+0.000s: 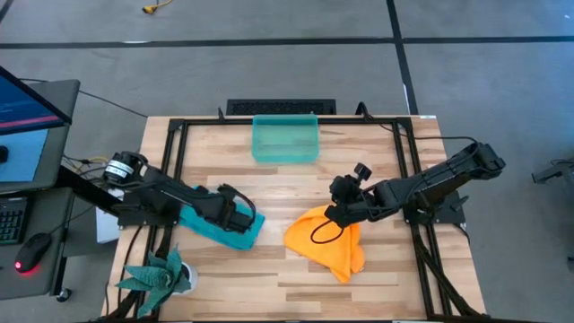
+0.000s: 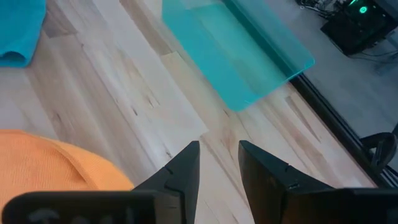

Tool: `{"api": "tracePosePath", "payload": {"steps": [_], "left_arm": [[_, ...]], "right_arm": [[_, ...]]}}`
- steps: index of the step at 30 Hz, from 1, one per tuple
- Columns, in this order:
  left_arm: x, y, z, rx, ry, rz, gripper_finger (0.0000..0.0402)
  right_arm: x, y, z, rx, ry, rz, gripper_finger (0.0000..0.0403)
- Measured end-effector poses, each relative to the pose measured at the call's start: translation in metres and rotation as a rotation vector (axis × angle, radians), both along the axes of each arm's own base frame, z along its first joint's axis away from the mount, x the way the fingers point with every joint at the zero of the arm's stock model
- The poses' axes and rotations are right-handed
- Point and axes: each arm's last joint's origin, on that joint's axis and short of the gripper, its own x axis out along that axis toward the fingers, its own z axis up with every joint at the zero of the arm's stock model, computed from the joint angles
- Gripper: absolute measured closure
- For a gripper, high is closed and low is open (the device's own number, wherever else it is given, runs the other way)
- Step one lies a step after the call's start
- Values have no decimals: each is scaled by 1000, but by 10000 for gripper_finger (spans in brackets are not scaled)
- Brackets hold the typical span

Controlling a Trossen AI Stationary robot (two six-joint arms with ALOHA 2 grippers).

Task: Roll microfiber towels into tight, uniform cylinder then place into a basket
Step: Fold the blue microfiber cloth

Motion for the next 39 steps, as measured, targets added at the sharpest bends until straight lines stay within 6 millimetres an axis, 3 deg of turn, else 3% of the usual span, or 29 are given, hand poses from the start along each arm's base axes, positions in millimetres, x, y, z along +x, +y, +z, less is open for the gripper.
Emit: {"api": "tracePosePath", "payload": {"steps": [12, 19, 26, 30, 39], "left_arm": [[-5, 17, -26, -48, -63, 22, 300], [12, 27, -25, 29, -78, -254, 300], [55, 23, -16, 27, -365, -642, 300], [68, 19, -9, 59, -446, -831, 300], [66, 18, -2, 59, -304, -817, 300]], "right_arm": [[1, -2, 0, -1, 0, -10, 269], [0, 0, 0, 5, -8, -7, 269], [-1, 5, 0, 9, -13, 10, 269], [-2, 8, 0, 18, -23, 9, 269], [-5, 17, -1, 50, -31, 33, 269]]}}
